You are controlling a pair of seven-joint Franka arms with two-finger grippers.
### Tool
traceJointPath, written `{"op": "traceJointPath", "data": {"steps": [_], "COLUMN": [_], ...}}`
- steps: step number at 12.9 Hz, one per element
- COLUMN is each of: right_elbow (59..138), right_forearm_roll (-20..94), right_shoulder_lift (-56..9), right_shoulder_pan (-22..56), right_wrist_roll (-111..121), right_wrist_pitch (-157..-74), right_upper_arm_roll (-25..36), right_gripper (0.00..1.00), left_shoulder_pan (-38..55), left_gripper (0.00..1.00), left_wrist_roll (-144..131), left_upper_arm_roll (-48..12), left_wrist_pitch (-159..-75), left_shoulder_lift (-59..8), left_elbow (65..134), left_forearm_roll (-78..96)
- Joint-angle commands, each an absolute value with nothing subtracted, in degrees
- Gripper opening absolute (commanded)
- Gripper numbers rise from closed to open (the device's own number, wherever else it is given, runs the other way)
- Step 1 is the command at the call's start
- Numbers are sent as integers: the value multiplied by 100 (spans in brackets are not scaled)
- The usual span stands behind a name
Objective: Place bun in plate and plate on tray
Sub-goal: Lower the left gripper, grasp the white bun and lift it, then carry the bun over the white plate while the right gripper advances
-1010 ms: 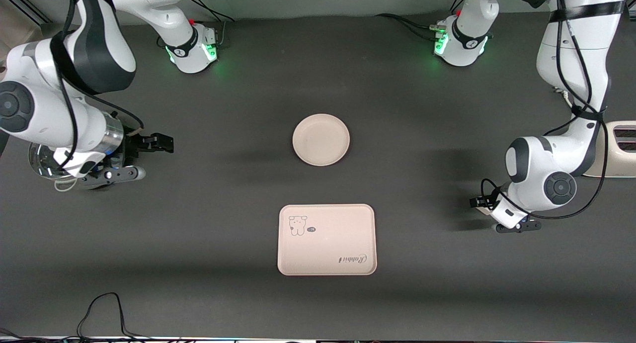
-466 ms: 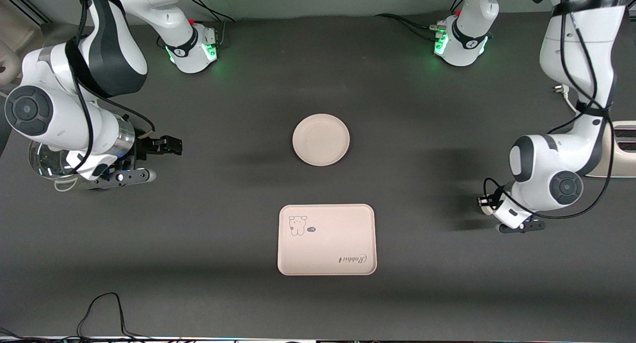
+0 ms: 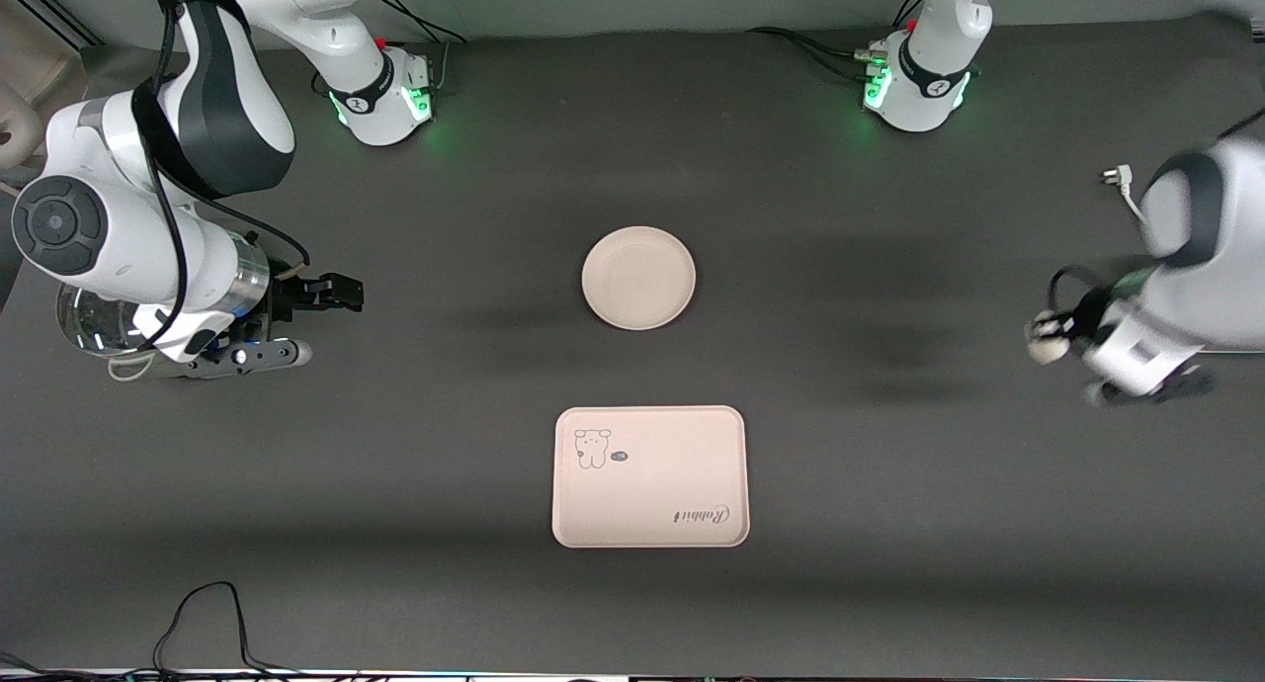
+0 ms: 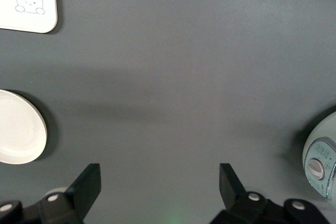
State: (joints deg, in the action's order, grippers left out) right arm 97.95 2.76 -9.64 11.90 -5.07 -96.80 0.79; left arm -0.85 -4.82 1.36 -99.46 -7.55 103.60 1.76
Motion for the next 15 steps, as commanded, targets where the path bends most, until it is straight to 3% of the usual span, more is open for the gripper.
{"op": "traceJointPath", "data": {"steps": [1, 4, 8, 12, 15], "right_elbow": [9598, 9194, 9132, 9149, 9193], "right_forearm_roll": [281, 273, 657, 799, 1098], "right_shoulder_lift": [-967, -967, -1055, -1440, -1608], "right_shoulder_pan": [1230, 1222, 1177, 1344, 1485], "right_wrist_roll": [-615, -606, -659, -879, -896], "right_wrist_pitch": [-9694, -9633, -9615, -9685, -9843], "right_upper_arm_roll": [105, 158, 150, 88, 88], "right_gripper": [100, 100, 100, 100, 100], "left_shoulder_pan": [-105, -53, 253, 1359, 2142], "left_gripper": [0, 0, 0, 0, 0], "left_wrist_roll": [-370, -351, -1401, -3667, -5138], "left_upper_arm_roll": [123, 106, -394, -860, -1203], "left_wrist_pitch": [-9117, -8605, -8657, -9497, -10526], "left_shoulder_lift": [445, 861, 836, 213, -988], "left_elbow": [10652, 10652, 10687, 10653, 10197], "left_forearm_roll": [229, 229, 316, 747, 826]}}
